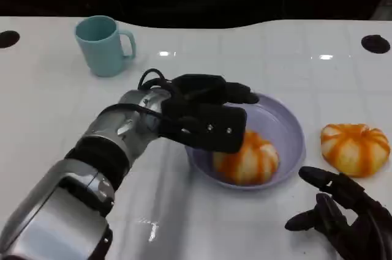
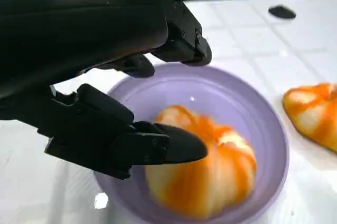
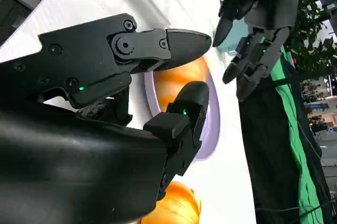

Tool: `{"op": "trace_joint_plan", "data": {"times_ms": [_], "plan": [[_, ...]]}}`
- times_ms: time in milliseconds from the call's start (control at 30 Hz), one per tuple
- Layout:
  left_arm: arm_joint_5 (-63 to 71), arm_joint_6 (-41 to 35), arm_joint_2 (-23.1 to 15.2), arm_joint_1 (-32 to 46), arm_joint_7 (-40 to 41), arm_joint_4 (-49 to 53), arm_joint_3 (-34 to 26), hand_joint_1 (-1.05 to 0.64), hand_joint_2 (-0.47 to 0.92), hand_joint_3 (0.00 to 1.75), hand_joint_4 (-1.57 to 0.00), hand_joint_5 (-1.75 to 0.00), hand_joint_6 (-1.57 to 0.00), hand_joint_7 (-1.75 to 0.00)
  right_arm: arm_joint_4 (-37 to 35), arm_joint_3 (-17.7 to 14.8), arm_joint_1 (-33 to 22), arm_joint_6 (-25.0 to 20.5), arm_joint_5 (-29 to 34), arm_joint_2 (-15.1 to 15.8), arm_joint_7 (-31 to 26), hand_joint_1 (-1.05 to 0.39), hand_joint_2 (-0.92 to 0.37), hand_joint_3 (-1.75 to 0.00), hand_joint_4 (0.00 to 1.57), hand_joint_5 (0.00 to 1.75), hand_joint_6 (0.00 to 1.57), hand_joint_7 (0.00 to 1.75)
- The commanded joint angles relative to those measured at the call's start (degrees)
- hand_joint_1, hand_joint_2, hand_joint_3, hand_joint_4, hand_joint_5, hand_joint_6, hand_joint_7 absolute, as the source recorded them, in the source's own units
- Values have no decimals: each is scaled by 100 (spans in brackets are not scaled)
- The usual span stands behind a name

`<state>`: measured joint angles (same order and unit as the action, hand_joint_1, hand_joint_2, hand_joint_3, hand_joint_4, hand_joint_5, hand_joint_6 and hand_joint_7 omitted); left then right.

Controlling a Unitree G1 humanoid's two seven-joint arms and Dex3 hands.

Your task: Grasp the bread from the table and place it into the plate.

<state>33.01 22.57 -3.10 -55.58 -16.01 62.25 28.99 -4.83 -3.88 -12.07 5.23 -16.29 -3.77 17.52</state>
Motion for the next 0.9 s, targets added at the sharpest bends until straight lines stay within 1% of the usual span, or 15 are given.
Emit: {"op": "trace_joint_plan", "data": {"times_ms": [33,133,267,300,367,433,500,567,600,633,667,733,767,867,900], "plan": [[-276,23,-261,-66,-348,-284,-217,-90,92,69,-17,-19,-26,-3,-7,-49,-28,109,-31,68,26,-76,-92,-33,78,113,83,66],[-623,3,-368,90,-543,-485,-487,-88,92,67,-24,-21,-34,-5,-9,-51,-29,101,-53,60,35,-76,-92,-33,78,113,83,67],[-706,-52,-398,138,-613,-597,-499,-88,92,66,-26,-21,-35,-5,-9,-53,-30,100,-54,59,37,-76,-92,-33,78,113,83,67],[-1144,82,-398,376,-557,-759,-852,-88,92,66,-26,-21,-35,-5,-12,-59,-24,88,-74,55,46,-76,-92,-33,78,113,83,67],[-1782,266,-403,802,-431,-1088,-1396,-66,92,54,-53,-36,-54,-13,-8,-70,-19,60,-103,52,57,-77,-92,-32,78,113,83,66],[-2058,316,-414,1105,-335,-1393,-1654,-58,92,52,-65,-44,-63,-16,2,-71,-21,45,-101,57,54,-77,-92,-32,78,112,83,66],[-2417,209,-355,1413,-386,-1711,-1898,-55,92,51,-69,-47,-65,-16,10,-63,-25,43,-93,57,41,-77,-92,-32,78,112,83,66],[-2944,7,-255,1789,-524,-2092,-2208,-51,92,51,-70,-62,-73,-19,11,-49,-29,59,-74,57,30,-77,-92,-32,78,112,83,66],[-3135,-91,-224,1924,-586,-2249,-2304,-50,92,52,-68,-74,-77,-20,9,-43,-29,71,-62,59,28,-77,-92,-32,78,112,83,66],[-3223,-171,-216,1992,-624,-2358,-2335,-50,92,52,-67,-79,-78,-21,6,-39,-29,80,-56,60,29,-77,-92,-32,77,112,82,66],[-3773,-810,-145,2315,-763,-2830,-2567,-50,92,52,-69,-84,-81,-22,32,-33,-39,60,-57,50,12,-77,-92,-32,77,112,82,66],[-4444,-1722,-74,2729,-913,-3515,-2833,-51,92,52,-69,-105,-84,-34,66,-27,-52,31,-62,37,-11,-77,-92,-32,78,112,83,66],[-4599,-2005,-67,2839,-936,-3746,-2884,-51,92,52,-69,-110,-84,-38,73,-25,-55,25,-64,34,-16,-77,-92,-32,78,112,83,66],[-4667,-2395,-92,2948,-908,-4109,-2879,-51,92,52,-68,-113,-84,-41,76,-21,-57,23,-66,37,-22,-77,-92,-32,78,112,83,66],[-5283,-3007,-5,3269,-956,-4444,-3173,-51,92,52,-68,-121,-82,-50,95,-20,-63,-4,-71,52,-21,-77,-92,-32,78,112,83,66]]}}
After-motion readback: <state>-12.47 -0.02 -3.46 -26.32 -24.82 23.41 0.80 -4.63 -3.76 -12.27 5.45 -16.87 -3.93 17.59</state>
